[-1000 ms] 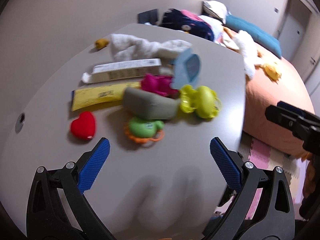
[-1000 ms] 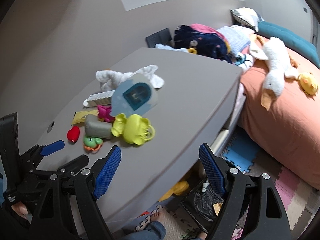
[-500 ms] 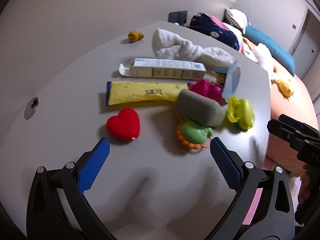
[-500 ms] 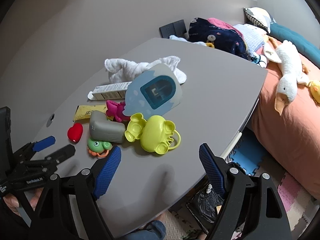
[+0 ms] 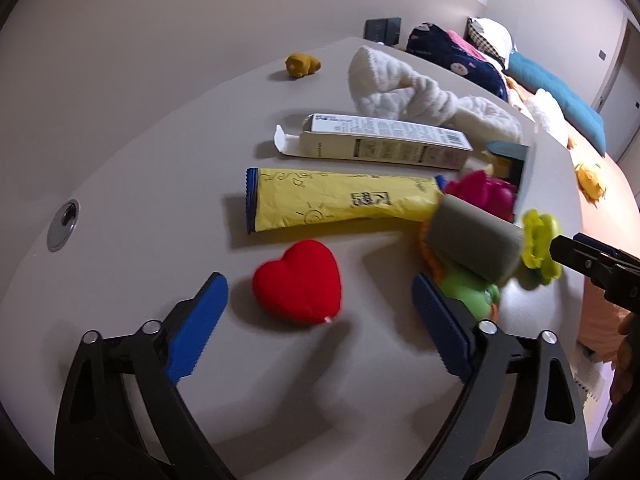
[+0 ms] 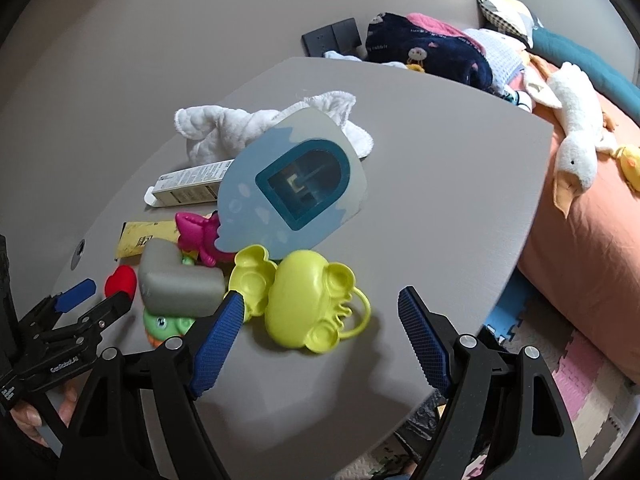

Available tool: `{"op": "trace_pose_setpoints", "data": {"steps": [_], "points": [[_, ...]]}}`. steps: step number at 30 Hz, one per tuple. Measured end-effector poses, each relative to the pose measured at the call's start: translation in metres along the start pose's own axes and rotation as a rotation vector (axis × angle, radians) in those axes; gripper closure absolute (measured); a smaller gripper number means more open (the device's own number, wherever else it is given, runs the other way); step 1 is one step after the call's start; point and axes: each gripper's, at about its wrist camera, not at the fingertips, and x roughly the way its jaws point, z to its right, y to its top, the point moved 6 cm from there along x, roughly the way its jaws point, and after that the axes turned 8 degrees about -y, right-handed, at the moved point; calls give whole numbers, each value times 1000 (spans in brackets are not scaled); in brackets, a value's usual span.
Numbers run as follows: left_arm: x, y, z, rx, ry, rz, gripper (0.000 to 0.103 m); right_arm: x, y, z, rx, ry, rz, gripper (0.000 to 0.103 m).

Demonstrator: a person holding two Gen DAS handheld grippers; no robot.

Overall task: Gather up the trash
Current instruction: 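Grasp the yellow-green toy with the right tool while the left tool grasps the red heart, then carry the yellow-green toy and red heart over the bin and release both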

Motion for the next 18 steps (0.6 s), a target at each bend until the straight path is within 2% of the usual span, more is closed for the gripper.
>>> {"op": "trace_pose_setpoints", "data": {"steps": [3, 7, 12, 14, 15, 18], "points": [[9, 1, -7, -14, 0, -9, 21, 9, 1, -4, -2, -5, -11, 23], [15, 0, -11, -11, 5, -17, 27, 16, 2, -10, -30, -26, -1, 28], [16, -2, -13, 3, 38, -2, 42, 19, 3, -16, -94, -63, 28, 45], [14, -3, -14, 3, 43, 8, 48, 19, 2, -18, -104, -57, 30, 45], [13, -3, -14, 3, 45, 11, 55, 19, 1, -19, -107, -56, 31, 45], [10, -5, -16, -6, 37, 12, 55, 18, 0, -18, -99, -45, 28, 45]]}}
